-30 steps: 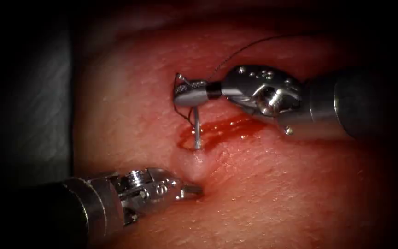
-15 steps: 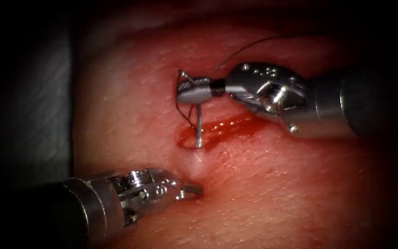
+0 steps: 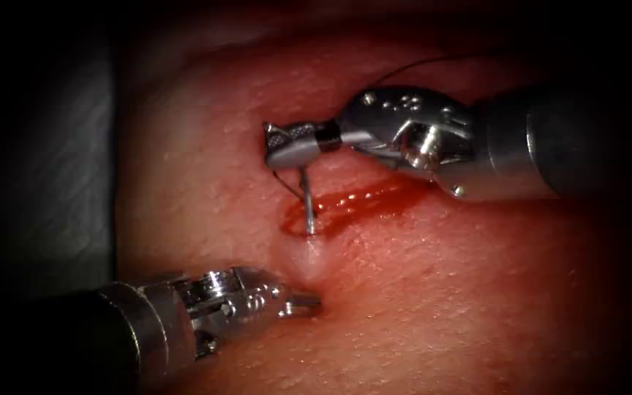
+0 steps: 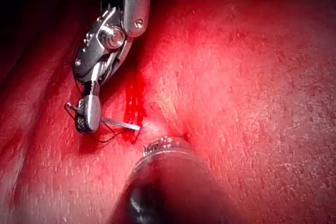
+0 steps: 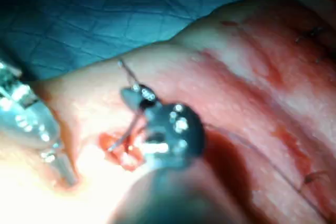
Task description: Wound Closure
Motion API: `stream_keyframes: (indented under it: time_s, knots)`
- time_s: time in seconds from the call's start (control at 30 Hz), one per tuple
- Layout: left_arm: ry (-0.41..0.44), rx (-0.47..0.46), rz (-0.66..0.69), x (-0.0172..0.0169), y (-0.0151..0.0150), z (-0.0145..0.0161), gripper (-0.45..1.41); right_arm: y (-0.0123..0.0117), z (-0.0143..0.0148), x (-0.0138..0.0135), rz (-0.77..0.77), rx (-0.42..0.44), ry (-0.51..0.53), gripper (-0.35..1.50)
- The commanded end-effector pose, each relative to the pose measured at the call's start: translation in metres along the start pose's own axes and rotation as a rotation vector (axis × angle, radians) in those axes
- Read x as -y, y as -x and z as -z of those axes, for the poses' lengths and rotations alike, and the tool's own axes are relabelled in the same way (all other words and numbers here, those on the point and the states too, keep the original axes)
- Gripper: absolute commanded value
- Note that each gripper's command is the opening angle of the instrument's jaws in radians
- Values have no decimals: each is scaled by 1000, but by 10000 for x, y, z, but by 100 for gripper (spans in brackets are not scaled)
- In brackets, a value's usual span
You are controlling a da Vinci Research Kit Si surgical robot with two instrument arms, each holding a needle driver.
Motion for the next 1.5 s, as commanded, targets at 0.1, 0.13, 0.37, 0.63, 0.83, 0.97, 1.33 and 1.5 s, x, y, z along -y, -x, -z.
stream_keyframes:
  time_s: [0.1,0.13,0.37,0.63,0.83,0.97,1.33,1.5]
  knots:
    - [4,0,-1,-2,0,-8,-16,-4,-13,-4,53,20,-34,-35]
    - [4,0,-1,-2,0,-8,-16,-7,-13,-5,74,32,-46,-35]
    - [4,0,-1,-2,1,-7,-16,-17,-11,-8,164,77,-81,-35]
    - [4,0,-1,-2,1,-7,-16,-32,-1,-11,220,100,-64,-35]
    - [4,0,-1,-2,1,-7,-16,-24,-6,-9,237,100,-70,-35]
    - [4,0,-1,-2,1,-7,-16,-17,-11,-8,247,95,-85,-35]
    - [5,0,-2,-2,1,-7,-18,-15,-12,-7,219,64,-175,-35]
    - [5,0,-3,-1,2,-7,-18,-15,-12,-7,183,43,-223,-35]
